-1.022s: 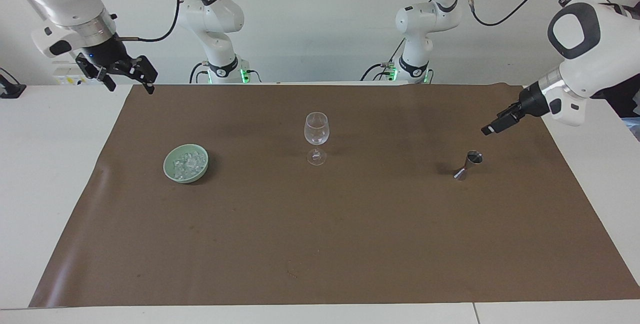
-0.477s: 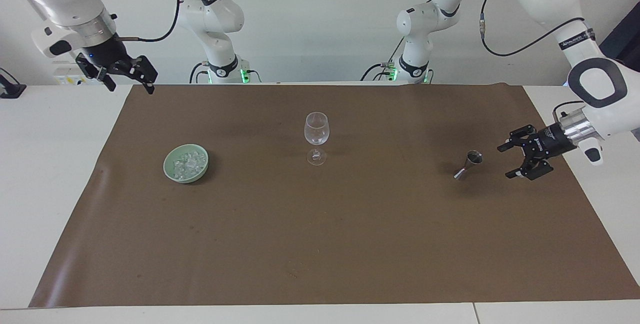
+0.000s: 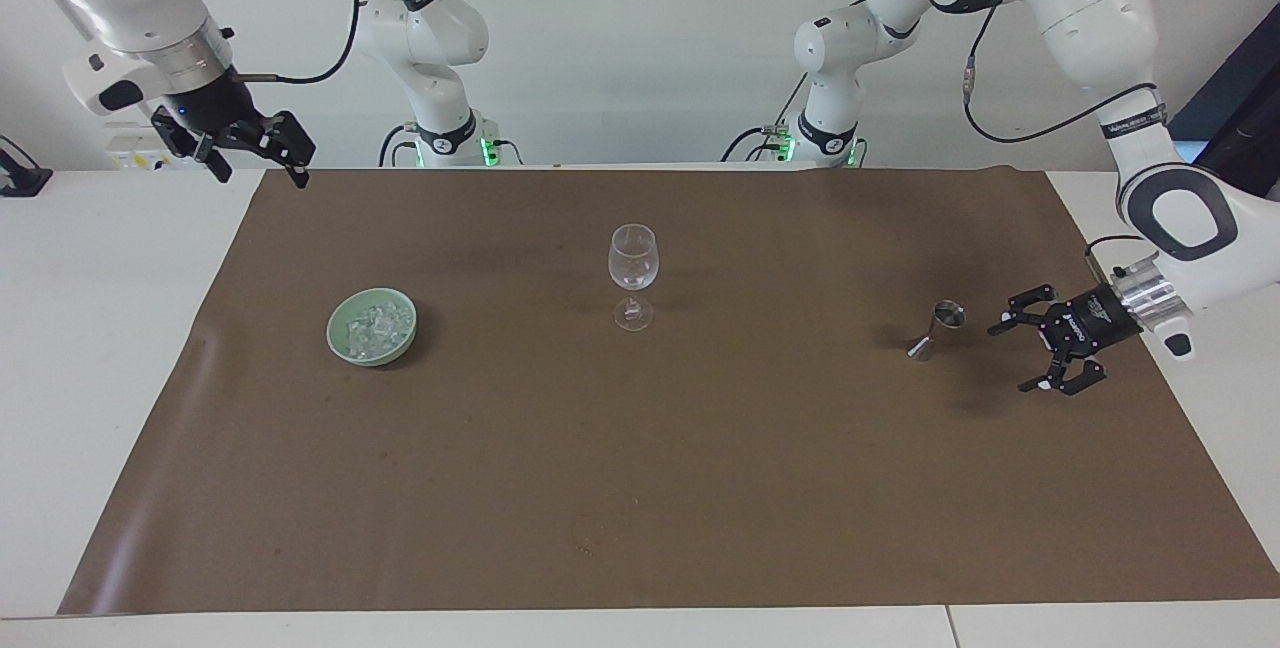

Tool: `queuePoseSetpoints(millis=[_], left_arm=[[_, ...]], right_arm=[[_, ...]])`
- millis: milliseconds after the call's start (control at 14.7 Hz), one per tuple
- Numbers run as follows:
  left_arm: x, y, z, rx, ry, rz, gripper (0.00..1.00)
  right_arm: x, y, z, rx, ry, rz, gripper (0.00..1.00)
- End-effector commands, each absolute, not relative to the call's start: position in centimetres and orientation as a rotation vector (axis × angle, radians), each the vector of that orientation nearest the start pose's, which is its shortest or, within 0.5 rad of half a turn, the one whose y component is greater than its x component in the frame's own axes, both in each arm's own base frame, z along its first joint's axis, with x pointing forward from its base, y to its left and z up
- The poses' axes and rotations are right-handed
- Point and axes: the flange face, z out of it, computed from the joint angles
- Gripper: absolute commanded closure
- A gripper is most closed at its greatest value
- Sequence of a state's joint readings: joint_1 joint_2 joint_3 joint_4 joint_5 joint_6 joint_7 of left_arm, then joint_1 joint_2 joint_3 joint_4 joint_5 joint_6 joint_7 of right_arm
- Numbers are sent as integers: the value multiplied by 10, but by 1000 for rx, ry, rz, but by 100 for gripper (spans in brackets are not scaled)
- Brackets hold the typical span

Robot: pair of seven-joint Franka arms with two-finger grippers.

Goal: Pour wine and add ice with both arms
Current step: 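Reach the left gripper toward the silver jigger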

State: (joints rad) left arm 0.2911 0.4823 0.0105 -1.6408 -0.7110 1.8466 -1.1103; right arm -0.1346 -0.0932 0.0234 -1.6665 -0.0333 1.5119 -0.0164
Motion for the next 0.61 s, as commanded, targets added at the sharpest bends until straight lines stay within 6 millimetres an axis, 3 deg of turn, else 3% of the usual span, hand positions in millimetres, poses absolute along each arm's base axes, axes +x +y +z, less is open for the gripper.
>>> queuePoseSetpoints(millis=[0,272,545], left_arm=[[612,145,304,1556,2043,-680,0],[568,148,281,1668,1738,-620,0],[557,132,274,1637,1735,-672,0]], right_arm=[[514,-63,623,-3152,127,99,0],[514,-63,623,-3152,127,99,0],[514,-63,623,-3152,127,99,0]])
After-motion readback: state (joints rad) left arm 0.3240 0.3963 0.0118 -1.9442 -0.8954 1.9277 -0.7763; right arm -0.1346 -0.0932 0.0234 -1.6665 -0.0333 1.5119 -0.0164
